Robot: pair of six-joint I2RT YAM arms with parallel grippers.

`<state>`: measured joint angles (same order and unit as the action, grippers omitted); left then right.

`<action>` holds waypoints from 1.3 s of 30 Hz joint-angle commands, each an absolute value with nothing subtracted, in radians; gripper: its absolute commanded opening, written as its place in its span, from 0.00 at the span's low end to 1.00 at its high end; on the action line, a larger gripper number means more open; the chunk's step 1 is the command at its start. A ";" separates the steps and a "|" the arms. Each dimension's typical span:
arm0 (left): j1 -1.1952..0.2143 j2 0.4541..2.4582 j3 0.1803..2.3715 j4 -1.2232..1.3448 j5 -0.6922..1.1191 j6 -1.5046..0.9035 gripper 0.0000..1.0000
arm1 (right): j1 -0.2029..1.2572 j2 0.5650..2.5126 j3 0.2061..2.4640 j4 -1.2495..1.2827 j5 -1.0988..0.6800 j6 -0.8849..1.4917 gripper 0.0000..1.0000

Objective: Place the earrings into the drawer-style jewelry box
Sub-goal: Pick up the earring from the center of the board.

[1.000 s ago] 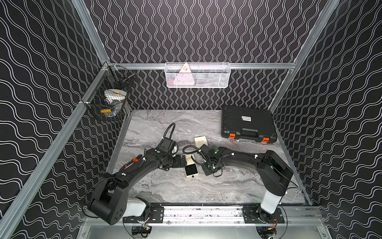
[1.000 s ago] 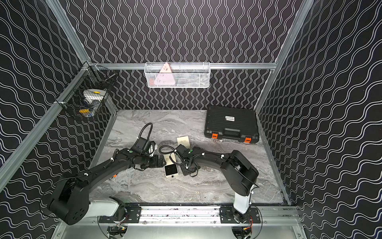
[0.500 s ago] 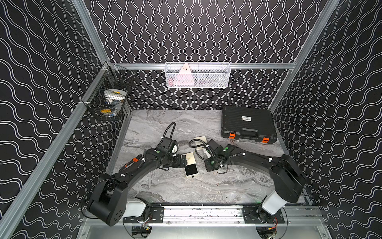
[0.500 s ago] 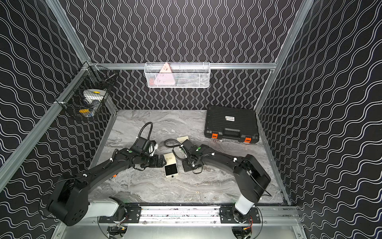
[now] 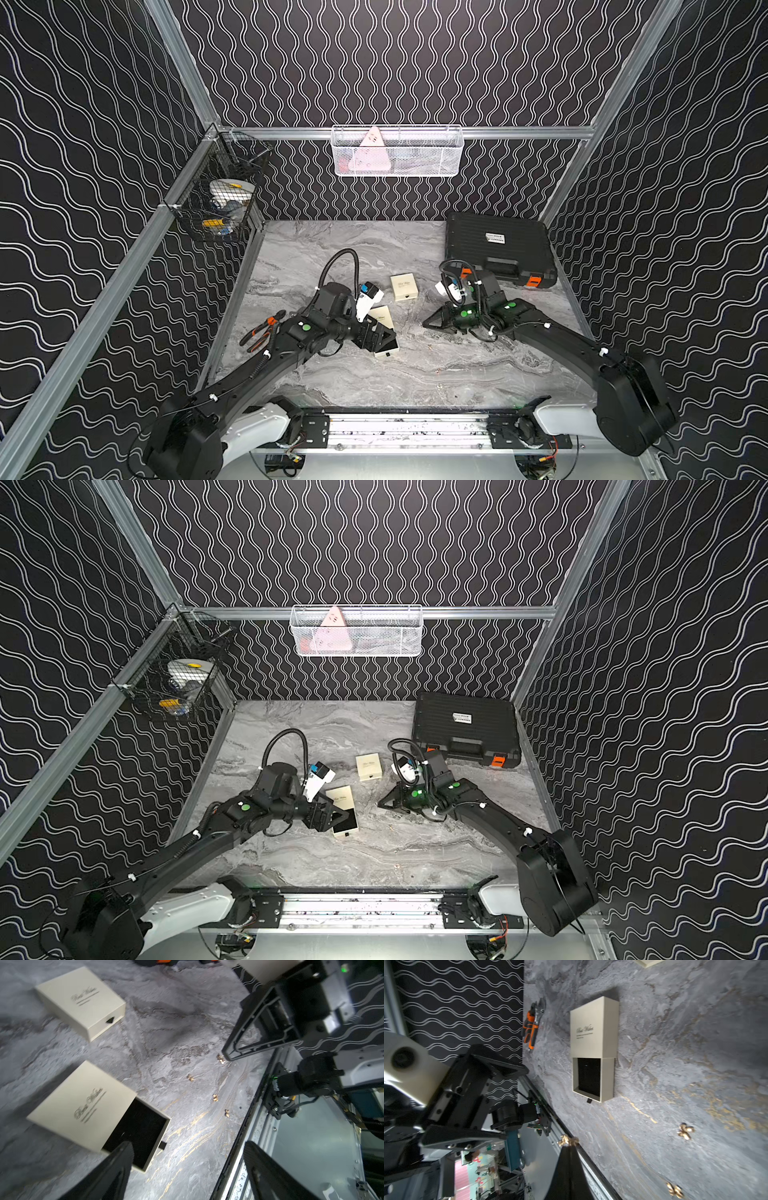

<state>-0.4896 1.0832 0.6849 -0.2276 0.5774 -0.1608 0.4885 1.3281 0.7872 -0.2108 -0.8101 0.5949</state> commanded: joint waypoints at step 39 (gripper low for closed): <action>-0.430 1.193 0.673 0.258 0.835 -0.600 0.79 | 0.476 1.326 0.738 0.164 -1.032 0.806 0.00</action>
<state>-0.4290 1.2259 0.6617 0.5083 0.9283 -0.8410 0.4759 1.3373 0.7391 0.1318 -1.0122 0.7536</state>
